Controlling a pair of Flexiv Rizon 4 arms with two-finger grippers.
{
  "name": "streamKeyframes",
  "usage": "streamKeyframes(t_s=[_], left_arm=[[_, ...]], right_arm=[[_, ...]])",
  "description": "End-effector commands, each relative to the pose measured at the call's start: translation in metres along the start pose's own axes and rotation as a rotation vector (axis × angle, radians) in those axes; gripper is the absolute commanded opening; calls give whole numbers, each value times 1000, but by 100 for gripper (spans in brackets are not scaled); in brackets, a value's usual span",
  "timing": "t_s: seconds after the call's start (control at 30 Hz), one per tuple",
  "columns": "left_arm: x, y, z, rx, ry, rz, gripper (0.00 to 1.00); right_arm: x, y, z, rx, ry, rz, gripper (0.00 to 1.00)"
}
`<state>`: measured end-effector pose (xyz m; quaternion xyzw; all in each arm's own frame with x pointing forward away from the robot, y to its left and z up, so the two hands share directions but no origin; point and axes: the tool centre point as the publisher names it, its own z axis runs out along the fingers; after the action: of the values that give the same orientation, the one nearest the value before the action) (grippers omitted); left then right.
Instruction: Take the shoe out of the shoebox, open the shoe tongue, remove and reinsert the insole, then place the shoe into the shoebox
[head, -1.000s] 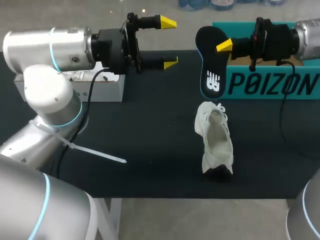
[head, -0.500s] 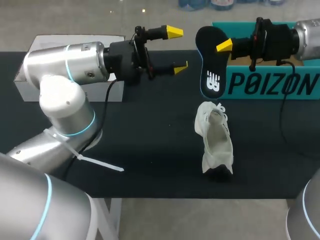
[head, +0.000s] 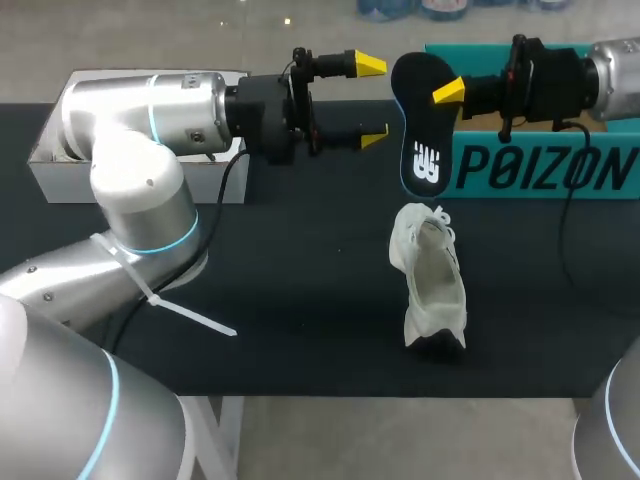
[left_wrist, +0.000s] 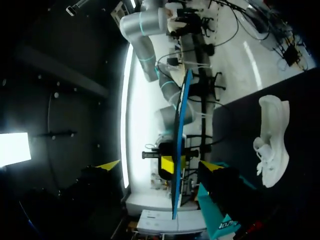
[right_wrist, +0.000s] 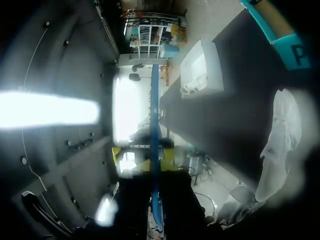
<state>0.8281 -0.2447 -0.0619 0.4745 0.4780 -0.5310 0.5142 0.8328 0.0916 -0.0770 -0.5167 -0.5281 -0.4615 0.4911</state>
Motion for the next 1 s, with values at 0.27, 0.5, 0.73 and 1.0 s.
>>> streamKeyframes(t_s=[0.27,0.5,0.73,1.0], left_arm=[[7,6,27,12,23,5,100],[11,7,26,1,46,9,29],[14,6,28,5,63,20,0],[16,5,34,9,72,14,0]], right_arm=[[0,0,0,-1,-2,1,0],[0,0,0,-1,-2,1,0],[0,0,0,-1,-2,1,0],[0,0,0,-1,-2,1,0]])
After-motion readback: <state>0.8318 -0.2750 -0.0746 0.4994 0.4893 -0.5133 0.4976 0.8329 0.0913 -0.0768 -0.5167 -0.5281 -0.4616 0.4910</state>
